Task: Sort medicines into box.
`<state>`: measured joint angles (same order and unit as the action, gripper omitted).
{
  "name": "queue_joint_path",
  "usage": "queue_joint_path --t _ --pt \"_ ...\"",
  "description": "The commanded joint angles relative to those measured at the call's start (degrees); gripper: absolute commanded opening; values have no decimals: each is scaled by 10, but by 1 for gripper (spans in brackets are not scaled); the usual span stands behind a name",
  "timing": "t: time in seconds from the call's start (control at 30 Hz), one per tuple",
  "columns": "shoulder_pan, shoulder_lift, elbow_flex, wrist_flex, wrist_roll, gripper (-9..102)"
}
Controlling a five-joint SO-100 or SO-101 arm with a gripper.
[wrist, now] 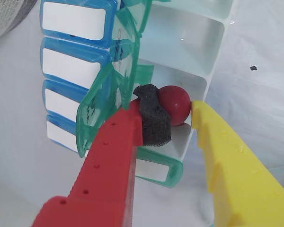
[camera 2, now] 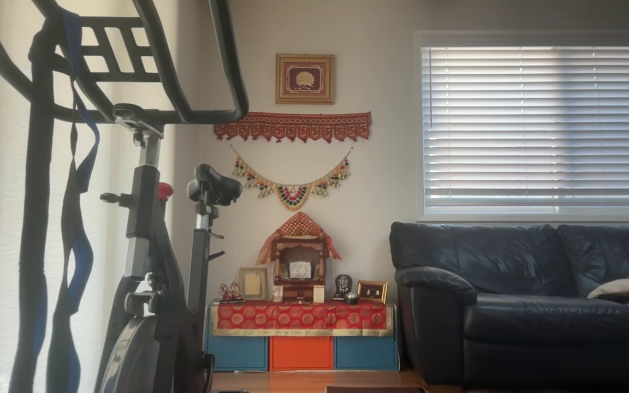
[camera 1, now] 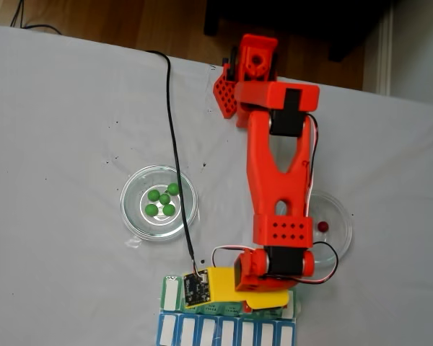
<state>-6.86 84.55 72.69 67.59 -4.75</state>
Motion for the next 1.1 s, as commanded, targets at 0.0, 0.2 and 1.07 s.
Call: queue_joint_path --t 0.0,0.2,1.07 --pt "-12 6 -67 11 2 17" --pt "-11 5 -69 17 1 19" --pt "-39 222 109 27 -18 2"
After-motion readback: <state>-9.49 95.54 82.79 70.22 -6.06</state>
